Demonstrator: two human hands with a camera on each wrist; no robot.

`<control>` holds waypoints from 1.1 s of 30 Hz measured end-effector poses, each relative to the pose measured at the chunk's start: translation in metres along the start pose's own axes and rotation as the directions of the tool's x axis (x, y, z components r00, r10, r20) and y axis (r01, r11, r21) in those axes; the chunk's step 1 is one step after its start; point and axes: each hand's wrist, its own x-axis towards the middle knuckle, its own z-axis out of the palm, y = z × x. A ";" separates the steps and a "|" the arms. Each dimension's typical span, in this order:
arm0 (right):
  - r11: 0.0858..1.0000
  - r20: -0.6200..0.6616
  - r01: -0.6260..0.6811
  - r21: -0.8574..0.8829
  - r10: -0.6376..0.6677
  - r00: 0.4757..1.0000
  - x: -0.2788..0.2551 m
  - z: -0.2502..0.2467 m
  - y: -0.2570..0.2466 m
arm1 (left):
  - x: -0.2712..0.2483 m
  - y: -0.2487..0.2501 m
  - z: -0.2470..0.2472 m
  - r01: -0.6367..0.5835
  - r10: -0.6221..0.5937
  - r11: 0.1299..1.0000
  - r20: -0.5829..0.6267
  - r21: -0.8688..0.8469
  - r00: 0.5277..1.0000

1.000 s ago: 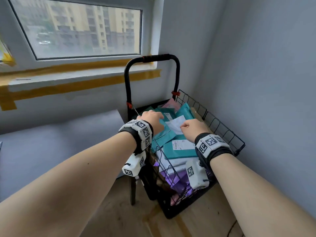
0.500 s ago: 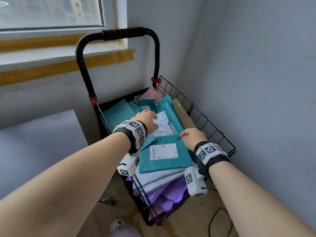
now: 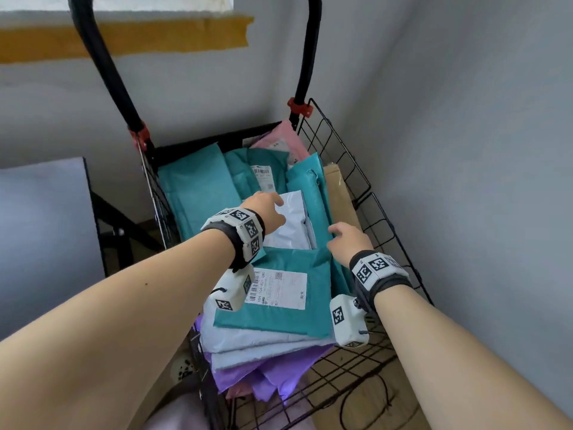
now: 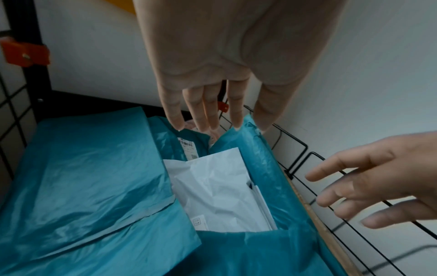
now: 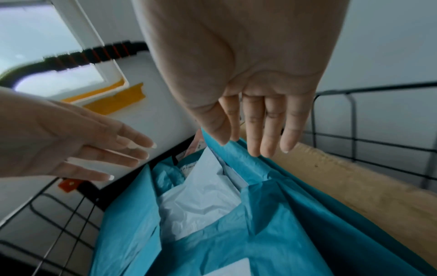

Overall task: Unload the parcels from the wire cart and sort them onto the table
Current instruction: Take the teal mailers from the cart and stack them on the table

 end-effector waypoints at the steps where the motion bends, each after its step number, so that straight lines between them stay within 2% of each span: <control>1: 1.000 0.013 0.015 -0.017 -0.014 1.000 0.011 0.000 -0.001 | 0.004 -0.001 0.001 0.029 -0.029 0.999 -0.016 -0.026 0.999; 8: 0.983 0.088 0.146 -0.114 -0.136 0.987 0.070 0.001 0.001 | 0.027 -0.003 0.021 0.253 -0.271 0.949 -0.076 -0.189 0.960; 13: 0.926 0.256 0.251 -0.282 -0.180 0.950 0.094 0.010 0.010 | 0.035 0.016 0.049 0.301 -0.326 0.913 -0.049 -0.276 0.944; 15: 0.944 0.272 0.245 -0.222 -0.181 0.945 0.098 0.014 0.008 | 0.034 0.019 0.055 0.314 -0.338 0.907 -0.040 -0.281 0.940; 18: 0.987 0.276 0.161 -0.014 -0.151 0.949 0.103 0.008 0.007 | 0.033 0.021 0.053 0.336 -0.364 0.897 -0.049 -0.287 0.930; 20: 0.989 0.274 0.100 0.104 -0.126 0.953 0.106 -0.004 0.008 | 0.033 0.024 0.050 0.337 -0.370 0.893 -0.060 -0.299 0.927; 24: 0.973 0.212 0.024 0.228 -0.074 0.974 0.105 -0.040 0.009 | 0.033 0.038 0.049 0.312 -0.347 0.899 -0.065 -0.309 0.936; 29: 0.930 0.113 0.071 0.360 -0.119 0.986 0.094 -0.082 0.004 | 0.030 0.056 0.041 0.283 -0.323 0.908 -0.087 -0.307 0.942; 33: 0.899 0.074 0.140 0.416 -0.186 0.980 0.078 -0.101 -0.002 | 0.025 0.064 0.028 0.257 -0.340 0.870 -0.136 -0.420 0.930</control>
